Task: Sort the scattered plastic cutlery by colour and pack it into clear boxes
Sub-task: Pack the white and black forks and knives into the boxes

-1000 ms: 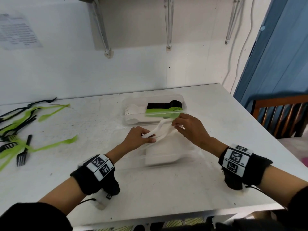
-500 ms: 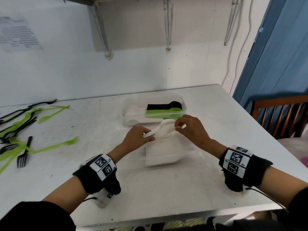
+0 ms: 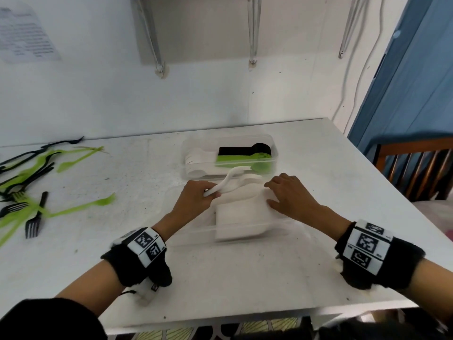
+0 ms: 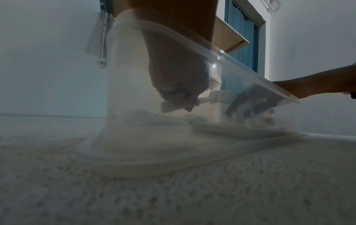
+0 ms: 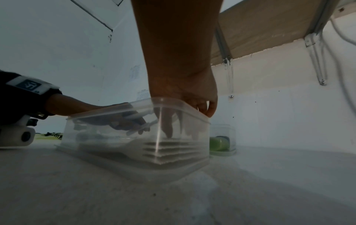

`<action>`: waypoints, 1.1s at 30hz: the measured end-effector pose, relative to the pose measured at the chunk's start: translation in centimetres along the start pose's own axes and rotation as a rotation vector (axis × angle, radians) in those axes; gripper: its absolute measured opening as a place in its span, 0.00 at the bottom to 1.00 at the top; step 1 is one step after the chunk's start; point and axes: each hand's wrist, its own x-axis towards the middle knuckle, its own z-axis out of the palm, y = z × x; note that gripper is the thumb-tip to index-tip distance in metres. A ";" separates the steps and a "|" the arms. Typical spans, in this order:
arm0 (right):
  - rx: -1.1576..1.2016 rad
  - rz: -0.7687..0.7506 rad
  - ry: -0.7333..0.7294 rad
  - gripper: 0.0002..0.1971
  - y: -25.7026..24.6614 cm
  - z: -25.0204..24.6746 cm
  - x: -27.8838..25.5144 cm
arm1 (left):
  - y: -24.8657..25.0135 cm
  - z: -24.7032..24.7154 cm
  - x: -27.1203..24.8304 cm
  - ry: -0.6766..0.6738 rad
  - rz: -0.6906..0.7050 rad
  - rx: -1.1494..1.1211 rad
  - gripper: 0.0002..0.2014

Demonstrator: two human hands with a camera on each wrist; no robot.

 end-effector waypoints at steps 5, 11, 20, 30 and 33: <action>-0.099 -0.016 -0.080 0.29 0.0 0.2 0.3 | 0.0 0.1 0.0 0.014 -0.023 -0.018 0.05; -0.060 -0.035 -0.128 0.30 0.4 -0.1 0.5 | 1.0 0.4 0.0 -0.004 -0.029 0.070 0.05; -0.070 -0.068 -0.123 0.29 0.6 -0.5 0.4 | 3.4 1.5 1.5 -0.138 0.093 0.416 0.11; 0.025 -0.090 -0.082 0.22 1.5 0.0 -0.3 | 2.8 2.2 1.9 -0.285 0.130 0.498 0.11; 0.133 -0.065 0.092 0.13 1.6 -0.2 -0.5 | 2.6 2.3 1.9 -0.293 0.128 0.516 0.11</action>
